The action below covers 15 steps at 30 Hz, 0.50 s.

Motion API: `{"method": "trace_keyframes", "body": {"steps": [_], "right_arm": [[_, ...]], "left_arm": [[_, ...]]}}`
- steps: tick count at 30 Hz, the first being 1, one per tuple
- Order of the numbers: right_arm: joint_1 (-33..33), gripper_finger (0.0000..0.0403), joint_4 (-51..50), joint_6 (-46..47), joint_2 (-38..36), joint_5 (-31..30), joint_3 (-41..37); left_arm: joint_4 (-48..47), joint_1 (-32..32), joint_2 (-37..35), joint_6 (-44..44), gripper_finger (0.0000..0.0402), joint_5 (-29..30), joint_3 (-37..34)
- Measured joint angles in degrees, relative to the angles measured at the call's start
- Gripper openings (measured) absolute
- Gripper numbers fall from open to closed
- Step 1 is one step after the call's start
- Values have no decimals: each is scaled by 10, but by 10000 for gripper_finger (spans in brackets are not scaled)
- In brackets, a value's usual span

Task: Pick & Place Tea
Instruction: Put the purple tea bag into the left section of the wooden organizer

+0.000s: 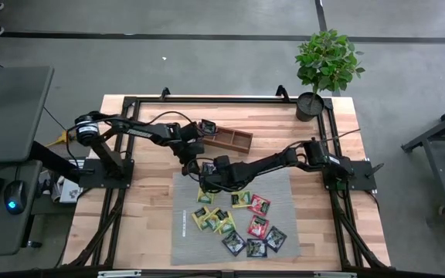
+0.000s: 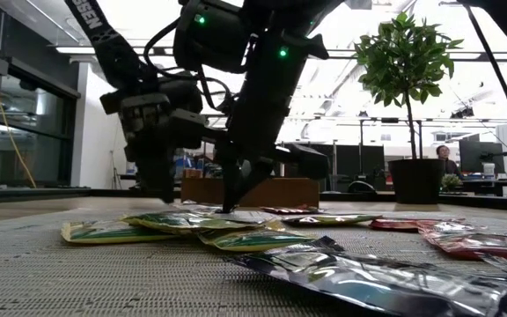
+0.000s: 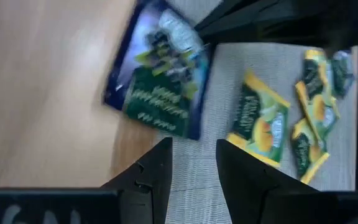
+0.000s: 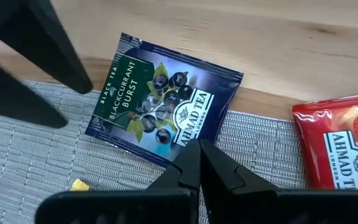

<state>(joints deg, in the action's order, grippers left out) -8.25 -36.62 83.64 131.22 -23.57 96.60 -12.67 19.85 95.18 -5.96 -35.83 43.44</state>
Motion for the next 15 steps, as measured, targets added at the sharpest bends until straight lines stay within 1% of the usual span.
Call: {"method": "trace_keyframes", "body": {"steps": [10, 15], "right_arm": [[0, 0, 6, -46, 0, 0, 0], [0, 0, 9, -65, 0, 6, -1]], "left_arm": [[22, 0, 29, -21, 122, -8, 0], [25, 0, 29, -21, 122, 2, 0]]}}
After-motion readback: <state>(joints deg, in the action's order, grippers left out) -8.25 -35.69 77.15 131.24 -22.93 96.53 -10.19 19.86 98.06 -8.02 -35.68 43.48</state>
